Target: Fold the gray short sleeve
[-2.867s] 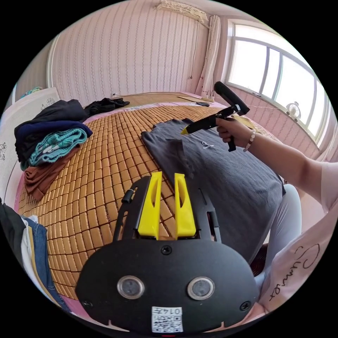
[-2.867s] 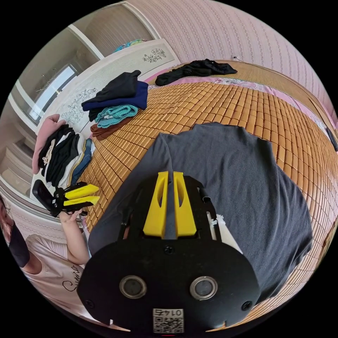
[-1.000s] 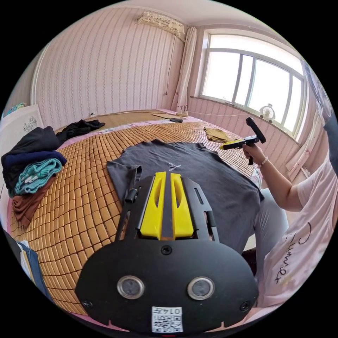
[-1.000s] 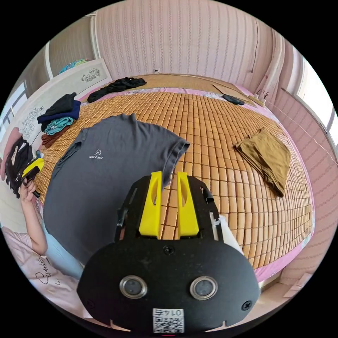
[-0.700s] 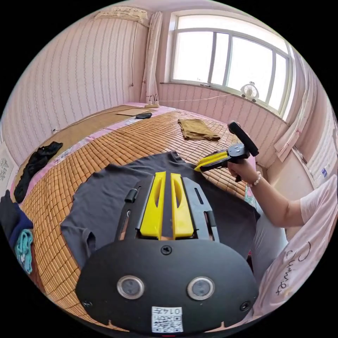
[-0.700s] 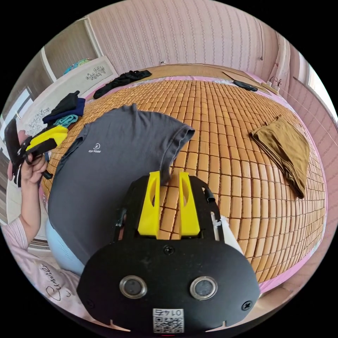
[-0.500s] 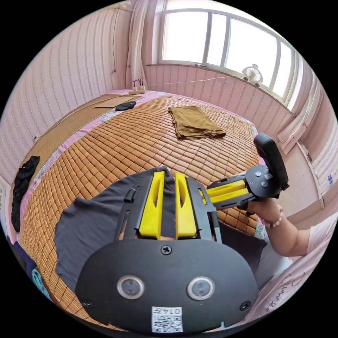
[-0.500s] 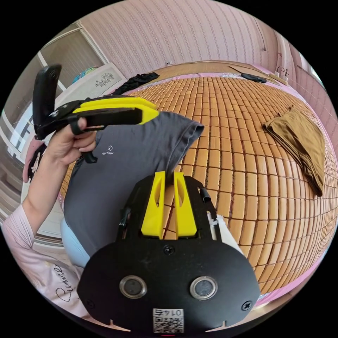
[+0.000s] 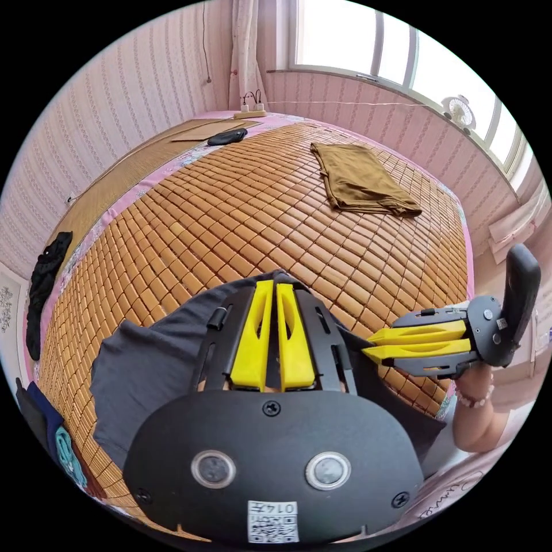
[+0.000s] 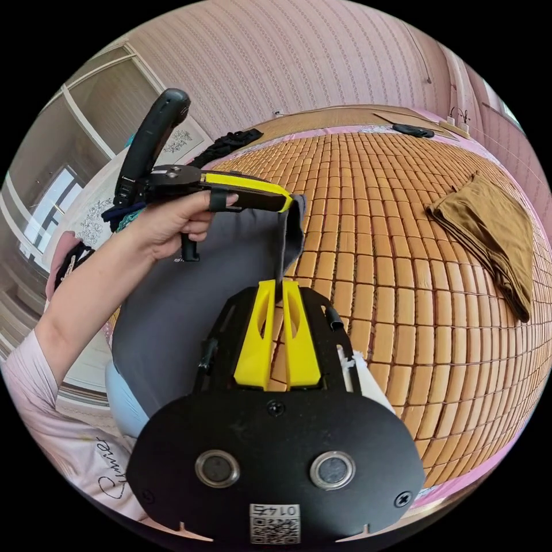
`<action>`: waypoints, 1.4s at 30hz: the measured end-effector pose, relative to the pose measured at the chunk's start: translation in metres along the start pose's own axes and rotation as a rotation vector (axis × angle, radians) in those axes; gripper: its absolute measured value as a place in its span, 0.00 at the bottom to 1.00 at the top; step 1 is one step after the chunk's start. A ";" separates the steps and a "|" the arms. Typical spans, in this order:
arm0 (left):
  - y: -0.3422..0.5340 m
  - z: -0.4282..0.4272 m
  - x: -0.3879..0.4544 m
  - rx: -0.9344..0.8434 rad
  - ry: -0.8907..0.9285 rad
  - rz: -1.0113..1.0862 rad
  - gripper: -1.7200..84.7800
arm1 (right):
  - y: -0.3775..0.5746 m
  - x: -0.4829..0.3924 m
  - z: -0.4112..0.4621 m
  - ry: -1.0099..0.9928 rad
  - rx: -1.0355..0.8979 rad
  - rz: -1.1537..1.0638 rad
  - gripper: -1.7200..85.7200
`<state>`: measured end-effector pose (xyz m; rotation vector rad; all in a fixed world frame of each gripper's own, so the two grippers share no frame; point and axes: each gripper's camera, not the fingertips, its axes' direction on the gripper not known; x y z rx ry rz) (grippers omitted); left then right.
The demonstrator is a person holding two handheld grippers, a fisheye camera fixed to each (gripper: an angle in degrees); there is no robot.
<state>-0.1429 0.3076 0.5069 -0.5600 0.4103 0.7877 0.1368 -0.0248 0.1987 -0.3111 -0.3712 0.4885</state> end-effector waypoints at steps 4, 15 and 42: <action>0.035 -0.030 -0.020 0.076 0.008 -0.042 0.02 | 0.004 -0.020 -0.029 -0.048 0.077 -0.116 0.04; 0.103 -0.027 -0.075 0.028 0.034 -0.189 0.08 | 0.003 -0.045 -0.038 -0.176 -0.038 -0.251 0.03; 0.043 -0.013 -0.095 -0.129 -0.039 -0.044 0.08 | -0.010 -0.084 -0.028 -0.091 -0.129 -0.324 0.01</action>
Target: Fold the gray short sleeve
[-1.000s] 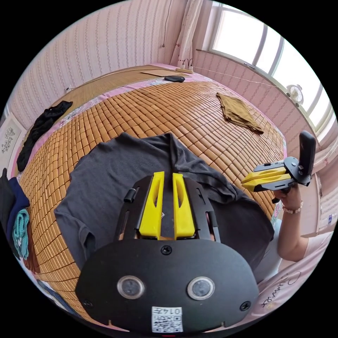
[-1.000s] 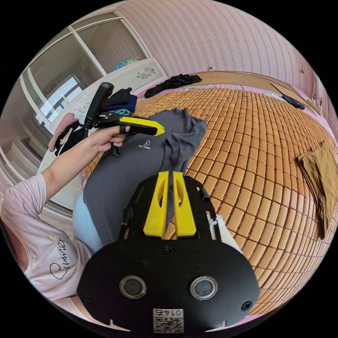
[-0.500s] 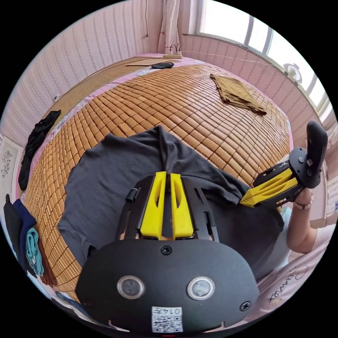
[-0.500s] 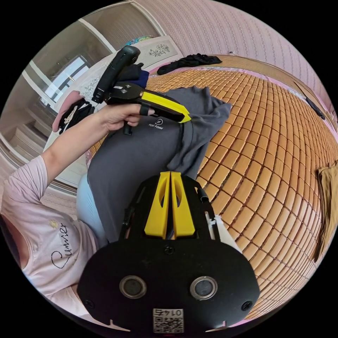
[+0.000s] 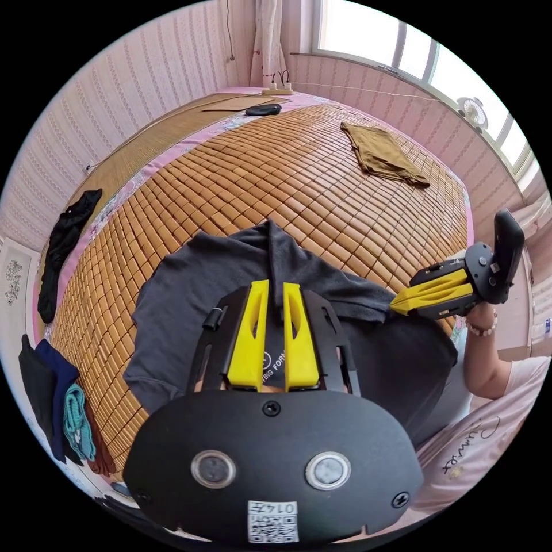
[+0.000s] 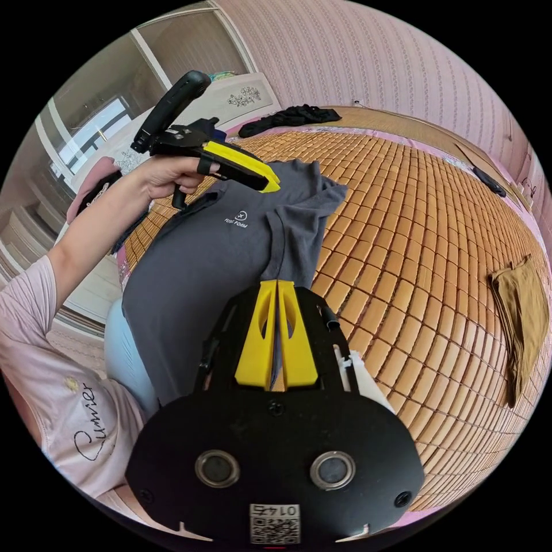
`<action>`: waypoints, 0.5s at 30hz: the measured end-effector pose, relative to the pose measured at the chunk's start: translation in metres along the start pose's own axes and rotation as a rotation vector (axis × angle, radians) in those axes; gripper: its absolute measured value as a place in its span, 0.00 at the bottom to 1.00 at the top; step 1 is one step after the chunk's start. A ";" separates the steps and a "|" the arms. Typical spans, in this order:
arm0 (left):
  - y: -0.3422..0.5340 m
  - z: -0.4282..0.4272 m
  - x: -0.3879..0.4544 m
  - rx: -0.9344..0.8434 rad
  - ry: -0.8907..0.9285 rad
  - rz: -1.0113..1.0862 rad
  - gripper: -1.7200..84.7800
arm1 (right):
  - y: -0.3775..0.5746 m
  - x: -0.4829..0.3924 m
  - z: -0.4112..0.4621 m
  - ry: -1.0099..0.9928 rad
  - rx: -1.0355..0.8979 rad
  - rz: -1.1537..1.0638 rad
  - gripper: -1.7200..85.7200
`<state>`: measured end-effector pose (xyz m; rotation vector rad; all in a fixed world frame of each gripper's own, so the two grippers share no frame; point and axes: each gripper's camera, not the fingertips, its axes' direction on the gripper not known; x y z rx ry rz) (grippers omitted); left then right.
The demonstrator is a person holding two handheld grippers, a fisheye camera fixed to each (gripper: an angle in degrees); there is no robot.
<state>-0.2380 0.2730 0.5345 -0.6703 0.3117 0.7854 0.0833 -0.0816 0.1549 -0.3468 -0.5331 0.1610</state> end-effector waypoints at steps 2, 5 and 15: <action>-0.016 0.004 -0.005 0.050 0.019 -0.037 0.08 | -0.004 0.000 0.006 0.019 0.010 0.021 0.01; -0.045 0.023 -0.012 0.077 0.088 -0.094 0.10 | -0.008 0.003 0.014 0.052 0.001 0.068 0.02; -0.082 0.050 -0.038 -0.040 0.028 -0.124 0.02 | -0.014 0.014 0.025 0.065 -0.029 0.143 0.07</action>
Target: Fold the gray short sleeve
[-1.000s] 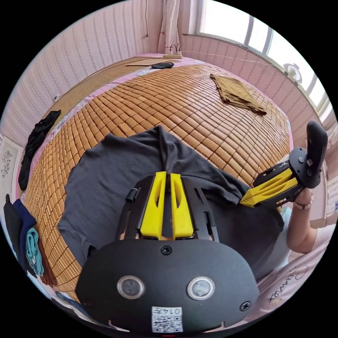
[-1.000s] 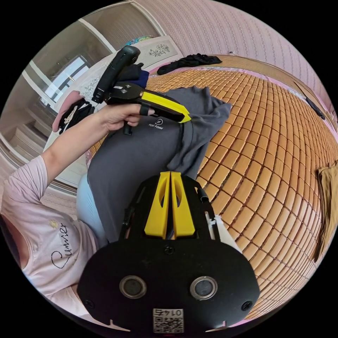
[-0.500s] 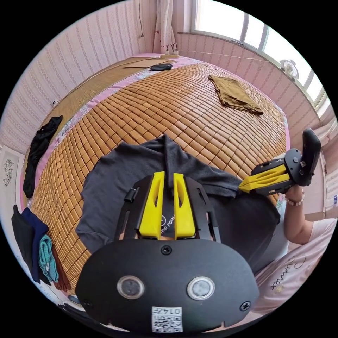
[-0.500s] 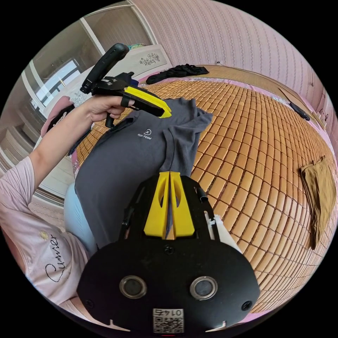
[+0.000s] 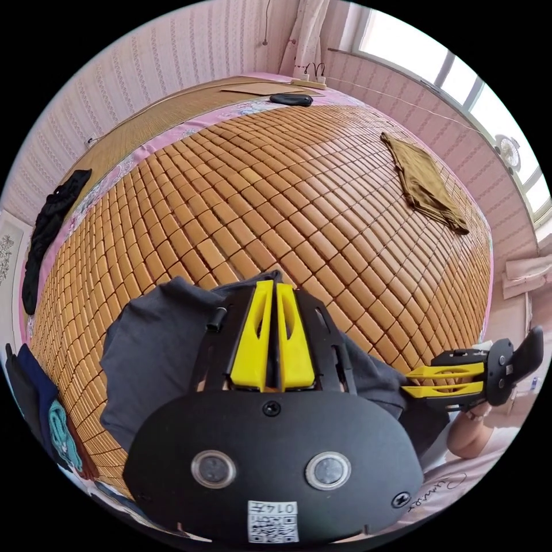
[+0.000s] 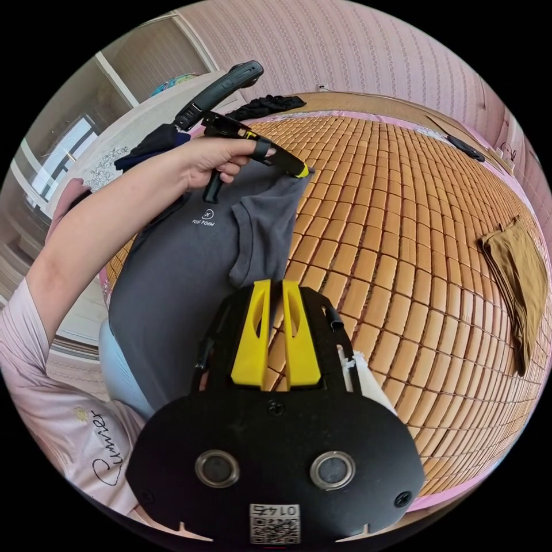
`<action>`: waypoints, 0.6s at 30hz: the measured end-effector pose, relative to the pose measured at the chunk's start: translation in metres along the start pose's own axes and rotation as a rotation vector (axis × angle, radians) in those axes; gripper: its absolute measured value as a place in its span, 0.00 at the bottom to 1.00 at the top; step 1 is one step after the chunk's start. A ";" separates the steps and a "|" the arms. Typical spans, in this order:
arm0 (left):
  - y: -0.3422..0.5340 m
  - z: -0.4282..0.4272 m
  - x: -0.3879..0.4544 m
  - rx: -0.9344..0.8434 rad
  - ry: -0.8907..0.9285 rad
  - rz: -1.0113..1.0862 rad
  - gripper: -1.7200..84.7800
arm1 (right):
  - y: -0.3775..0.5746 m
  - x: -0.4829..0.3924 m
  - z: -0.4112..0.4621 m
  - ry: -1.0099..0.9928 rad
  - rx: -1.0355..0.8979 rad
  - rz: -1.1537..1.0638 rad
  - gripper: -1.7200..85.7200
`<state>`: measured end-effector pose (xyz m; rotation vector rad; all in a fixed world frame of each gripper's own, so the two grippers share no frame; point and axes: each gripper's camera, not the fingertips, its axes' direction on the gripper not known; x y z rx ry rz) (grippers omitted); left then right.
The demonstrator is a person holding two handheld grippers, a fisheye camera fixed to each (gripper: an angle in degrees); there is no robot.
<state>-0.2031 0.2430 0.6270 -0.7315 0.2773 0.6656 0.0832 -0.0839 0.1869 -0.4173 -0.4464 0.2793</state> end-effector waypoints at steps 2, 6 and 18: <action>0.000 -0.008 -0.004 0.047 0.002 -0.017 0.01 | -0.001 -0.001 0.001 0.001 -0.007 -0.006 0.07; 0.005 -0.013 -0.021 0.140 0.077 -0.105 0.04 | -0.004 -0.004 0.003 0.005 -0.009 -0.010 0.07; 0.082 -0.135 -0.079 0.237 0.074 -0.093 0.11 | -0.011 0.000 0.004 -0.001 0.034 0.000 0.09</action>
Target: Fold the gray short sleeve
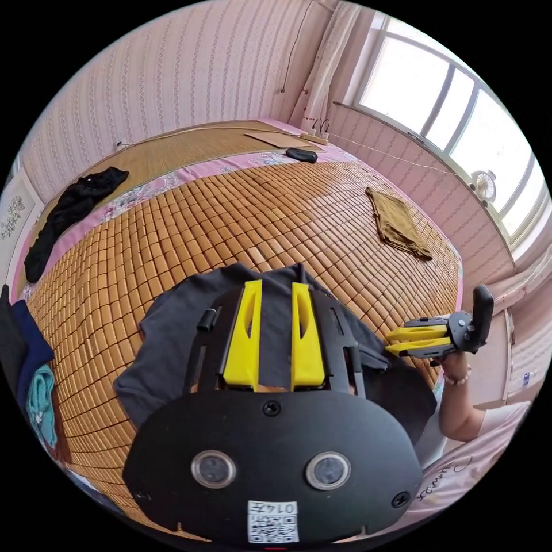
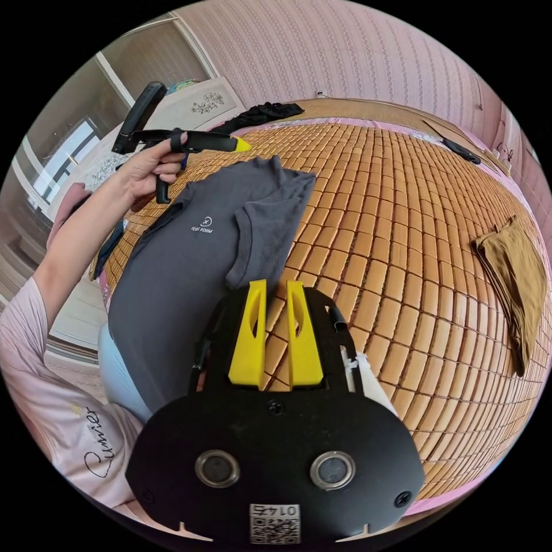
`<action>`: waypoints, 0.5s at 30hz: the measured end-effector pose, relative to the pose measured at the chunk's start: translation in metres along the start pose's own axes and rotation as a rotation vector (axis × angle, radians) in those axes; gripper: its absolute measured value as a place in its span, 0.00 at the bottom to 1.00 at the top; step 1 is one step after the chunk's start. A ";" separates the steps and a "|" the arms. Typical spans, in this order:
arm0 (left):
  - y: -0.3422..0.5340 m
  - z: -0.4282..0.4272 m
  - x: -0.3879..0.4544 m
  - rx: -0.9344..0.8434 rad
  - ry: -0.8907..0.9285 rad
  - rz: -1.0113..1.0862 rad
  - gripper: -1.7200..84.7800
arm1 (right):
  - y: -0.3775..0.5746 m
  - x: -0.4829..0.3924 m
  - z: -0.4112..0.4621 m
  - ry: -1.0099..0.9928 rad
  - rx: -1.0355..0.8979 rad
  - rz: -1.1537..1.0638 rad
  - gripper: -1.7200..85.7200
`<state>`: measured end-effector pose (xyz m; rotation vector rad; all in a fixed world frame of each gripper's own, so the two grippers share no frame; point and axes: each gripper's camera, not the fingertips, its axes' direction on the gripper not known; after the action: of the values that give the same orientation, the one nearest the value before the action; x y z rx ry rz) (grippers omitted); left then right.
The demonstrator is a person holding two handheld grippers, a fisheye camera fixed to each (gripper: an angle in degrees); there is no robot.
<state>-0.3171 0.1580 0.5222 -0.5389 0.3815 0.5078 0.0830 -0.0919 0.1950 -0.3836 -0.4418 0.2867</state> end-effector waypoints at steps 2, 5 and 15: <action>0.028 -0.031 -0.024 0.035 -0.044 -0.027 0.11 | 0.001 0.005 -0.002 0.001 0.037 0.013 0.09; 0.079 -0.068 -0.070 0.012 -0.166 -0.076 0.10 | -0.004 0.007 -0.004 -0.019 0.081 0.026 0.09; 0.133 -0.099 -0.174 0.063 -0.173 -0.266 0.13 | -0.136 0.020 0.051 0.183 0.080 0.017 0.12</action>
<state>-0.5515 0.1388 0.4733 -0.4723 0.1571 0.2823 0.1015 -0.1906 0.3013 -0.3323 -0.2470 0.2819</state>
